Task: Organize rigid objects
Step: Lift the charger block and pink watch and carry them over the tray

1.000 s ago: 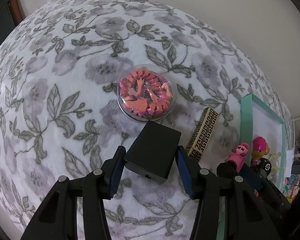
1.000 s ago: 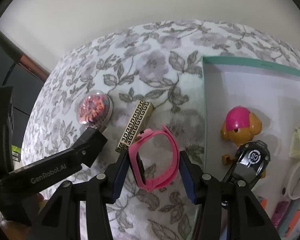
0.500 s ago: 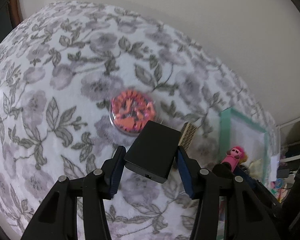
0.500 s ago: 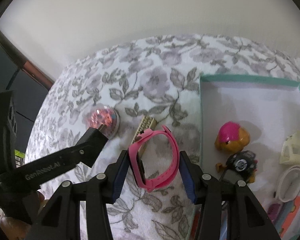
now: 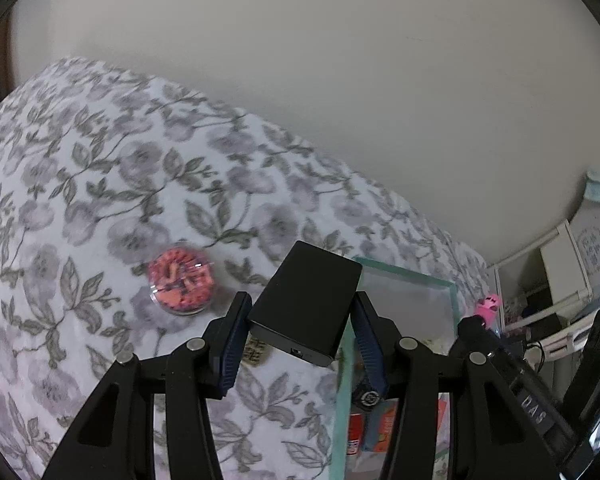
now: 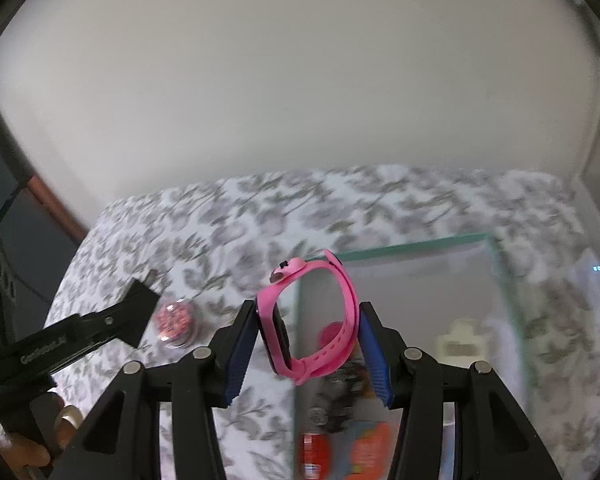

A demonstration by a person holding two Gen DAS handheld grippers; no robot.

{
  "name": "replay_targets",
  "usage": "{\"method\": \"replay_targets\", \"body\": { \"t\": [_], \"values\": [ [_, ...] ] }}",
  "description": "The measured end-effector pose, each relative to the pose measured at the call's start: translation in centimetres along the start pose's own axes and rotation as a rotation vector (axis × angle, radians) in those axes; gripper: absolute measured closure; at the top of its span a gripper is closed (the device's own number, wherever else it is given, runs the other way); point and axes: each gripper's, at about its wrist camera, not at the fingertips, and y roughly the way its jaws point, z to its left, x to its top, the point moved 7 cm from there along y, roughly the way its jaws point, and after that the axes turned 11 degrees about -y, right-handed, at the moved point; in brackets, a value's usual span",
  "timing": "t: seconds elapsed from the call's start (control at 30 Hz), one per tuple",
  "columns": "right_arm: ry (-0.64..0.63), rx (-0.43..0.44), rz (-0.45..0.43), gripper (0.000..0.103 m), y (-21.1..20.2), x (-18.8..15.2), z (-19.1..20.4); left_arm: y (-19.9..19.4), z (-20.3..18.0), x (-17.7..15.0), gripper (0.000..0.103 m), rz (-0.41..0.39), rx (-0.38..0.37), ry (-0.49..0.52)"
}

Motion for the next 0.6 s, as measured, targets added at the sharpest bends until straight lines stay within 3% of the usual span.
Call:
{"method": "replay_targets", "body": {
  "t": [0.23, 0.6],
  "values": [
    [0.040, -0.125, -0.031, 0.050, -2.7, 0.1, -5.0, -0.2, -3.9, -1.5, 0.050, -0.001, -0.056, 0.073],
    [0.096, -0.212, -0.027, 0.050, -4.4, -0.8, -9.9, 1.2, -8.3, -4.3, 0.050, 0.010, -0.108, 0.177]
  ]
}}
